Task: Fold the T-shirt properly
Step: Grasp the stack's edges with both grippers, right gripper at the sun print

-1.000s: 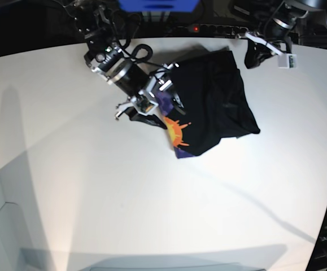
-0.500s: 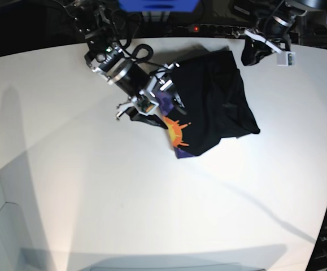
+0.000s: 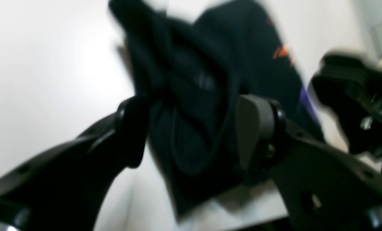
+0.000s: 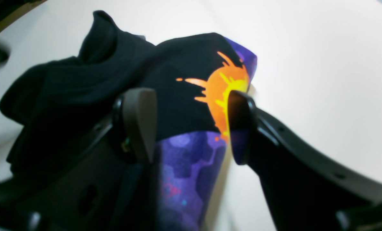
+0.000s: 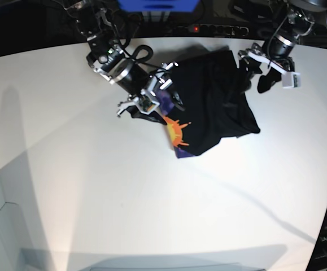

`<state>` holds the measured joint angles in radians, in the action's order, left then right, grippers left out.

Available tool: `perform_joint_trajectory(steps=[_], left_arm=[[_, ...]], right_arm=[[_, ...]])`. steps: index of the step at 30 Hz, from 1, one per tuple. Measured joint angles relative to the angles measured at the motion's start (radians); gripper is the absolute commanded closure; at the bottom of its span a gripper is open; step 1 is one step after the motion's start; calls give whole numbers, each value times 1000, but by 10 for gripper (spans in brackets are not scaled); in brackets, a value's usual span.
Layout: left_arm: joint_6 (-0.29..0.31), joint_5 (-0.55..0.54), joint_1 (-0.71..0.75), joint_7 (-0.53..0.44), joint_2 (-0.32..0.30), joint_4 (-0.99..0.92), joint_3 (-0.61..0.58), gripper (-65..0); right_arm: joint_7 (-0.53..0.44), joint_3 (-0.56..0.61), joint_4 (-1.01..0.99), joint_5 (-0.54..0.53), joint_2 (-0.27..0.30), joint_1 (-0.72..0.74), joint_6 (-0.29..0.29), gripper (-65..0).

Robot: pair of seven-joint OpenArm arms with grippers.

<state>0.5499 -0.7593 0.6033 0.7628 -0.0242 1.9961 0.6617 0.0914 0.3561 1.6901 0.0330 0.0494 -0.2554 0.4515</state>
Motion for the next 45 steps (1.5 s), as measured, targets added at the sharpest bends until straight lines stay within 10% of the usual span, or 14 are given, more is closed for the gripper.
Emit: perform_joint_trajectory(steps=[13,23,39,45], left_arm=[[0,173,-27,14,-4,-11,-169,-372],[0,172,-1,2,-3,-46,-165,-6],[0,-70,94,-4,16,-57,-62,-2],[-1,-81,89,-4,13,-190,-61,-133]], right_arm=[[0,-2,0,0,0,11,0,-356],[1,-2,0,1,0,11,0,-356],[1,-2,-1,0,0,11,0,-356],[1,0,-1,1,0,11,0,-356]])
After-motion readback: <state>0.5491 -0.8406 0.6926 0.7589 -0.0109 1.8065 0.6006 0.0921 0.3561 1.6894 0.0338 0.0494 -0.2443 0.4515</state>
